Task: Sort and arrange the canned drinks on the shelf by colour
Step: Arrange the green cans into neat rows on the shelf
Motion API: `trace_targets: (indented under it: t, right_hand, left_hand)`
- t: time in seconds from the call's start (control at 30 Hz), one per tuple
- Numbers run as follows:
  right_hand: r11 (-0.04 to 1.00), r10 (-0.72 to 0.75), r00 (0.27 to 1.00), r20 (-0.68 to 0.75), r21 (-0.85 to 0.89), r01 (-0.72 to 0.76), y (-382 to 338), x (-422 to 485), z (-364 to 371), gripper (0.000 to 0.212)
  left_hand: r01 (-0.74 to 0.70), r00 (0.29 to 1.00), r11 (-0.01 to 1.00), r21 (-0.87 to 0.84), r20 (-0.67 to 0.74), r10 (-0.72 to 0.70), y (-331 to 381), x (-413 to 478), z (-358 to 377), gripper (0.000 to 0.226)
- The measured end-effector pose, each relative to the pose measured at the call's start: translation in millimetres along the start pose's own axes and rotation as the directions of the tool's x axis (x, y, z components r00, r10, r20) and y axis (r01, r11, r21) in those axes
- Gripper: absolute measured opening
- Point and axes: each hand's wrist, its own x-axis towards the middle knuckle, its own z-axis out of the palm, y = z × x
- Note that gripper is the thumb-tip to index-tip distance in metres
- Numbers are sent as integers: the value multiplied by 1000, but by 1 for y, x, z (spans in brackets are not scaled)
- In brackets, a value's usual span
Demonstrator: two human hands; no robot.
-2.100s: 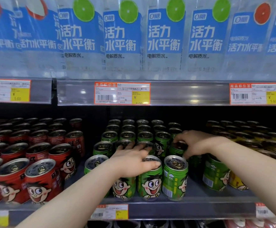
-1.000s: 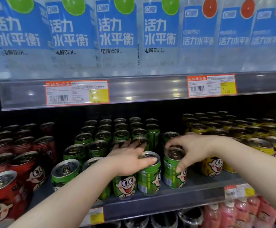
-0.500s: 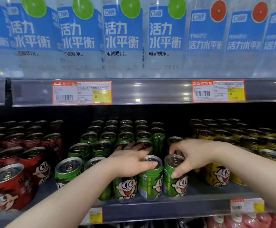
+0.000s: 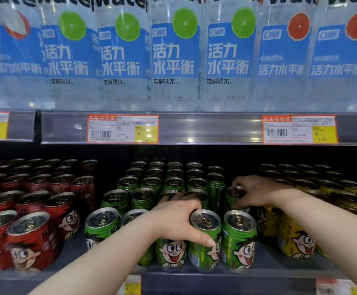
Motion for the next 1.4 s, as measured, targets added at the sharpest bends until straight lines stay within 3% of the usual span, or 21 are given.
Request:
trace_targets:
  t: [0.4,0.53,0.63,0.7,0.77,0.83,0.97,1.03,1.1,1.2,1.3,1.4]
  right_hand:
    - [964,-149,978,148,241,111,-11,6,3,63]
    - [970,-144,971,190,222,100,-14,4,0,70]
    - [968,-161,981,106,209,137,-20,-3,-4,69]
    - [958,-194,981,-17,212,193,-27,-14,-9,55]
    - [951,-250,967,-54,175,256,-34,-26,-14,40]
    - [940,-319,947,36,143,311,-42,-38,-15,38]
    - [935,-348,922,168,136,328,-54,-49,-4,63]
    - [941,-329,930,168,137,308,-59,-50,1,72]
    - [945,-325,934,148,82,316,-64,-51,4,72]
    - [928,-371,925,76,57,368,-78,-54,8,72]
    - [896,-442,897,7,64,440,-101,-53,15,67]
    - [867,-491,871,-33,81,492,-129,-49,27,65]
  left_hand:
    - [-27,997,996,-80,66,33,-4,0,-5,69]
    - [-8,993,994,-110,113,20,-7,0,-5,73]
    - [-16,992,999,-52,126,22,-7,0,-5,75]
    - [-28,994,1000,8,106,27,-4,0,-3,76]
    - [-34,998,999,41,50,32,-2,-1,-2,74]
    - [-43,999,999,14,33,43,-3,0,-2,71]
    - [-46,993,993,-111,103,58,-9,4,-3,76]
    - [-62,995,990,-128,67,71,-11,5,-2,82]
    - [-95,995,947,-306,-50,84,-15,2,-4,80]
    - [-177,960,833,-525,-278,29,-30,-13,-17,55]
    - [-103,936,884,-457,-345,-69,-62,-38,-28,32]
    - [0,918,937,-350,-372,-138,-105,-64,-31,34]
